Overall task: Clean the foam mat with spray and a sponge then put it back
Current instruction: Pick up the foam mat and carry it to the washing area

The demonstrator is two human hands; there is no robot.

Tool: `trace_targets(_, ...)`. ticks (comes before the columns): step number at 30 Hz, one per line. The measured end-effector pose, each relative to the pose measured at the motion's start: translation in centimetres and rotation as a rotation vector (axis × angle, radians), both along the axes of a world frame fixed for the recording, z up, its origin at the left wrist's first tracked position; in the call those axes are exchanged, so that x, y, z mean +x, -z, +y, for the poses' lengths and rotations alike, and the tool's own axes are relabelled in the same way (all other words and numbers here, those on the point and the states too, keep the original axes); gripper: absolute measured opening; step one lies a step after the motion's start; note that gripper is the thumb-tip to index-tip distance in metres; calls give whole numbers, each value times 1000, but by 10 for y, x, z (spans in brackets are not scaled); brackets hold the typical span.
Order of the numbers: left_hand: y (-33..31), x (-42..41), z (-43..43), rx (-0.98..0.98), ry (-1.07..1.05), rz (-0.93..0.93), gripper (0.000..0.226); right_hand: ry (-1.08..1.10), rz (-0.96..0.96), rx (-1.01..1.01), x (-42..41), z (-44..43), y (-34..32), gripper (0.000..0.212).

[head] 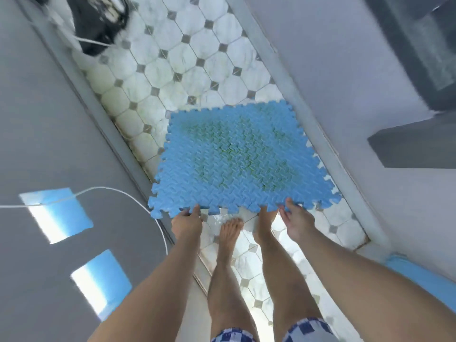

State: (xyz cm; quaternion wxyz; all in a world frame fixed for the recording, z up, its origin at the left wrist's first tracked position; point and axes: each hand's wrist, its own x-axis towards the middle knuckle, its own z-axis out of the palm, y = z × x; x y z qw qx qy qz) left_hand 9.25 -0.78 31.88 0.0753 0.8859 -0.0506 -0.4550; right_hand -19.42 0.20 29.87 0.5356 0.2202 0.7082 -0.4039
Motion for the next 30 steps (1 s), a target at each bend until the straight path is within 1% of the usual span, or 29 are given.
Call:
trace_targets(1,-22,2,-7,-6,97,-9,33,56,-14,7,0,9,-21,21)
trace_targets(2,-41,2,-13,-19,181,-21,34,102,-28,19,0,19,-42,17)
trace_targets(7,-139,-33,-37,-137,491,-7,40,350,-48,72,-11,80,-131,18)
trace_targets(9,-174,-56,-34,-171,679,7,42,452,-65,91,-19,112,-165,11)
trace_targets(12,-212,-92,-19,-161,925,35,42,579,-114,59,-31,170,-212,8)
trace_targets(15,-237,-134,10,-150,1157,37,47,743,-149,15,-36,241,-244,6)
trace_targets(18,-249,-179,51,-140,1404,40,46,897,-157,-10,-28,317,-270,9)
trace_targets(20,-252,-210,84,-156,1565,63,47,984,-144,14,-21,367,-282,2)
trace_targets(21,-256,-226,102,-163,1646,63,48,1044,-137,16,-14,391,-285,5)
trace_targets(23,-264,-262,139,-183,1781,81,48,1198,-125,-31,-1,432,-287,8)
trace_targets(25,-271,-298,183,-193,1967,67,44,1406,-110,-83,8,470,-287,11)
trace_targets(27,-278,-326,220,-196,2083,61,45,1543,-121,-83,17,500,-287,11)
trace_targets(29,-281,-353,268,-202,2181,77,48,1663,-99,-89,30,538,-283,5)
trace_targets(30,-282,-365,291,-197,2211,84,48,1710,-88,-74,35,555,-281,13)
